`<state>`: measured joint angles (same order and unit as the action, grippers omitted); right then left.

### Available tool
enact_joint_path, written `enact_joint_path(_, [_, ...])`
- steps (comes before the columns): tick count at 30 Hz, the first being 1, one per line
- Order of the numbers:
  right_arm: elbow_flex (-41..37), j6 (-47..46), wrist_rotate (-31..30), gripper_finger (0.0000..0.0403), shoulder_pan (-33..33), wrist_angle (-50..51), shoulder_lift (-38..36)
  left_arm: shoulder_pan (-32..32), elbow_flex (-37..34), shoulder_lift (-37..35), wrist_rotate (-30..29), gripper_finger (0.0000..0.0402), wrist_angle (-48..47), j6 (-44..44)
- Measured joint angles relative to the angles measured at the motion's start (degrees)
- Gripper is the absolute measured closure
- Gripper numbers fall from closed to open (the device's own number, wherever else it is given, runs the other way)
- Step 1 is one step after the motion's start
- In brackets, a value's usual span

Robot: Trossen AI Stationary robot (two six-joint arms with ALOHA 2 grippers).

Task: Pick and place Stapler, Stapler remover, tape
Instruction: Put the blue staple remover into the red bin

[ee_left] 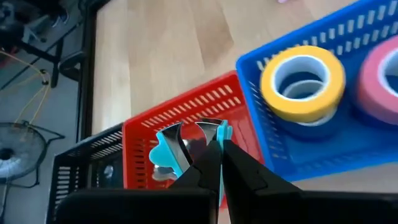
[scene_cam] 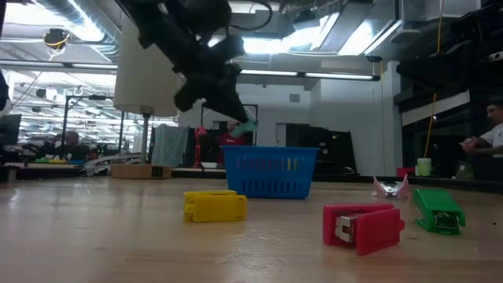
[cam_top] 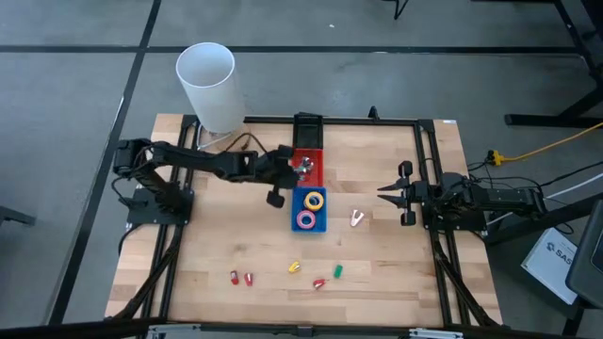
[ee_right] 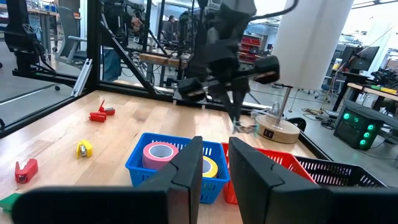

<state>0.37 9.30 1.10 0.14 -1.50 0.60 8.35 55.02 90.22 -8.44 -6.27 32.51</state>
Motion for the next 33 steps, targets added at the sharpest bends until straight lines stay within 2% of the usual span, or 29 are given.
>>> enact_joint_path(9, [0.01, 0.00, 0.00, 0.0322, 0.00, 0.01, 0.00, 4.65, 0.33, 5.45, 1.07, 0.0398, 8.54, 1.56])
enact_joint_path(20, [0.02, 0.00, -0.01, 0.0322, 0.00, 0.02, 0.00, 8.43, 6.61, 13.74, 0.98, 0.0393, 10.68, 1.79])
enact_joint_path(33, [0.02, 0.00, -0.01, 0.0322, 0.00, 0.00, 0.00, 8.10, 8.07, 14.95, 1.93, 0.0387, 11.74, 1.27])
